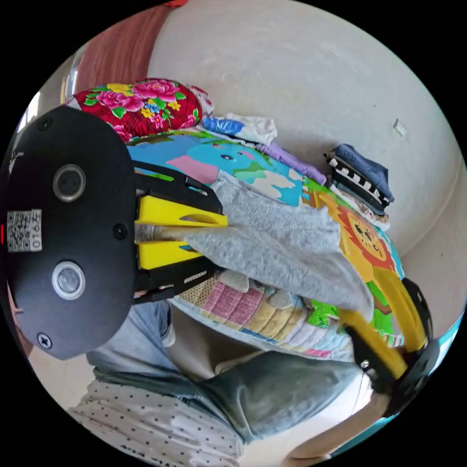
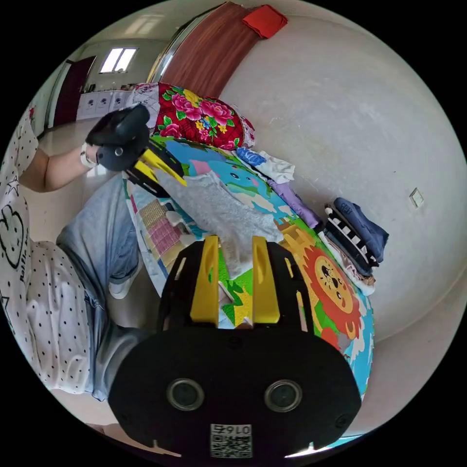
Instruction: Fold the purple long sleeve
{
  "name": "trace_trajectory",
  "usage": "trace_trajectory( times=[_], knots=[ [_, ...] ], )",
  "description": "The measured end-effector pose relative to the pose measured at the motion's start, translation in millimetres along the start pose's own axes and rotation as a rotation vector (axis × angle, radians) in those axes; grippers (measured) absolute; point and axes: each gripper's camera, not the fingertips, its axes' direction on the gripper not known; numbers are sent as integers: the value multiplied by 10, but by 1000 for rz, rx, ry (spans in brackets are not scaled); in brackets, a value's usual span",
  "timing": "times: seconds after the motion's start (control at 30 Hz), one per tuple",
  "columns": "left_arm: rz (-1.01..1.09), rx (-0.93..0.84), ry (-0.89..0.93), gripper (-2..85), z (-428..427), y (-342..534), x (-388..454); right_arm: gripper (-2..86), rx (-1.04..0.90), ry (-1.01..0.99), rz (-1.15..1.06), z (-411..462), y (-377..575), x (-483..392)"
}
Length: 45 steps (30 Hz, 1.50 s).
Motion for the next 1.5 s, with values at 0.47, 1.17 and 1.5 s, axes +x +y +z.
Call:
trace_trajectory(
  times=[0.47, 1.17, 1.5],
  knots=[
    [-85, 39, 362, 0, 194, -273, -694, 146, 31, 238, -13, 449, -944, -797],
    [253, 130, -413, 71, 650, -383, 412, 47, -236, 199, -389, 1354, -1332, -45],
    [376, 94, -125, 28, 769, -584, 296, 38, -293, 70, -513, 2014, -1666, 77]
  ],
)
